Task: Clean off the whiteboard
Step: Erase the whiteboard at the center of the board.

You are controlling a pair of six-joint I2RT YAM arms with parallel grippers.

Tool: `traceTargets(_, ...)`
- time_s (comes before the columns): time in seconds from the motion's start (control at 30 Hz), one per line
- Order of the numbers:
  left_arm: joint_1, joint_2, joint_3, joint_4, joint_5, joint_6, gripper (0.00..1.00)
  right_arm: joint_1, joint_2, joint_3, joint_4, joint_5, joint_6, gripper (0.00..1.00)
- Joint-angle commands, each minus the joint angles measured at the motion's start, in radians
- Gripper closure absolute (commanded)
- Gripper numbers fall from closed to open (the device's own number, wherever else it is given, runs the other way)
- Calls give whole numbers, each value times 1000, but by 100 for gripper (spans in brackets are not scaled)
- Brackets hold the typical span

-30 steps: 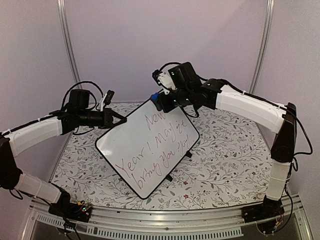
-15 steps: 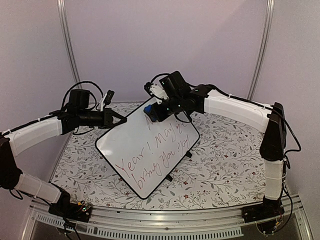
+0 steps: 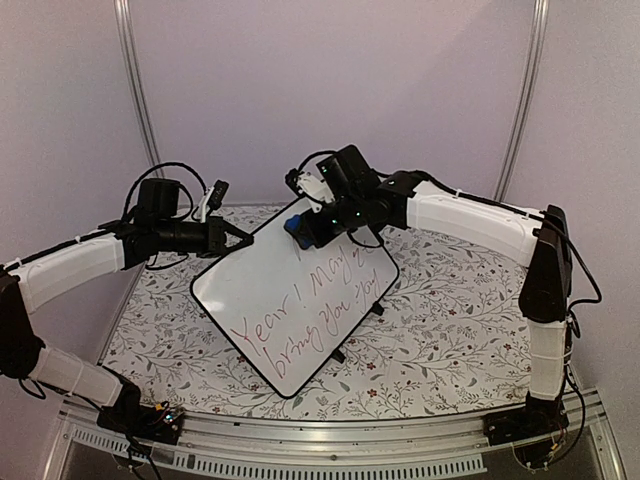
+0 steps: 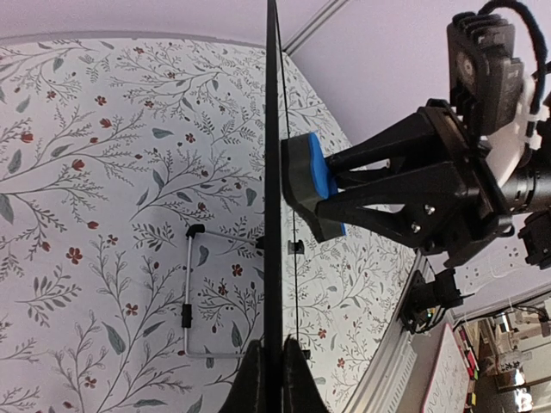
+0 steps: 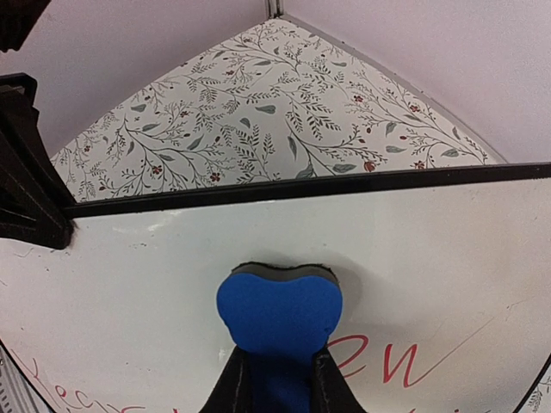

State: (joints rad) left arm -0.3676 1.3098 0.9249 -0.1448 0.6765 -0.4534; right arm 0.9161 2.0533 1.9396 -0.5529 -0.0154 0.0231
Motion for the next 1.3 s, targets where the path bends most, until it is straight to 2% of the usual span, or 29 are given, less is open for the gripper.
traceTargets(0.0,-15,-9,17,17,43,28,100,5,25,-28,-12,-16,14,95)
traceTargets(1.27,-15,-5,16,17,42,28,100,20,-36,-189,-27,-20,17,95)
